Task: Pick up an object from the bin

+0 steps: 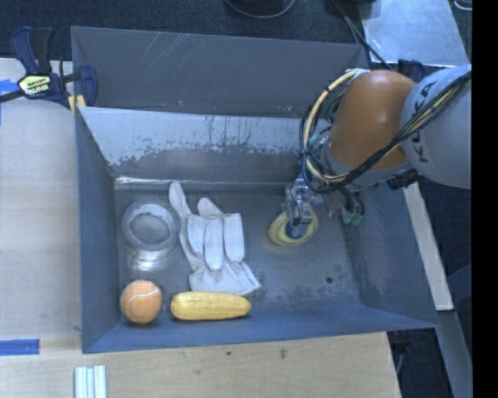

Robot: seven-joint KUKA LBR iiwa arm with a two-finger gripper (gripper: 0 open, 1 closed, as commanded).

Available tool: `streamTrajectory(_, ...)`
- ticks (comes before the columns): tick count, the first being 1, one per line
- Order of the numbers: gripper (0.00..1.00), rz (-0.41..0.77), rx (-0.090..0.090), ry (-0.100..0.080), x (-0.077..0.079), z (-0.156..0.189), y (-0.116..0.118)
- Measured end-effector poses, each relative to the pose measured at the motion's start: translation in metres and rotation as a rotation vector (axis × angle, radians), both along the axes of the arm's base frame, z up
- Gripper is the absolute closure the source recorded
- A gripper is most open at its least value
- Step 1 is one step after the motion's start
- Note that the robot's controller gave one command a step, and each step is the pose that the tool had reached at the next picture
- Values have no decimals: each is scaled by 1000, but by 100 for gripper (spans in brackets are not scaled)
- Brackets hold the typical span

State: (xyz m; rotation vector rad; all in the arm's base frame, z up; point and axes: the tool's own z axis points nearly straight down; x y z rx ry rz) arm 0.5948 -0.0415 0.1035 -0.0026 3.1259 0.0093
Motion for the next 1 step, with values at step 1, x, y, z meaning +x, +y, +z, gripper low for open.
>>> streamTrajectory(1, 100, 0, -2, -2, 0, 21, -1)
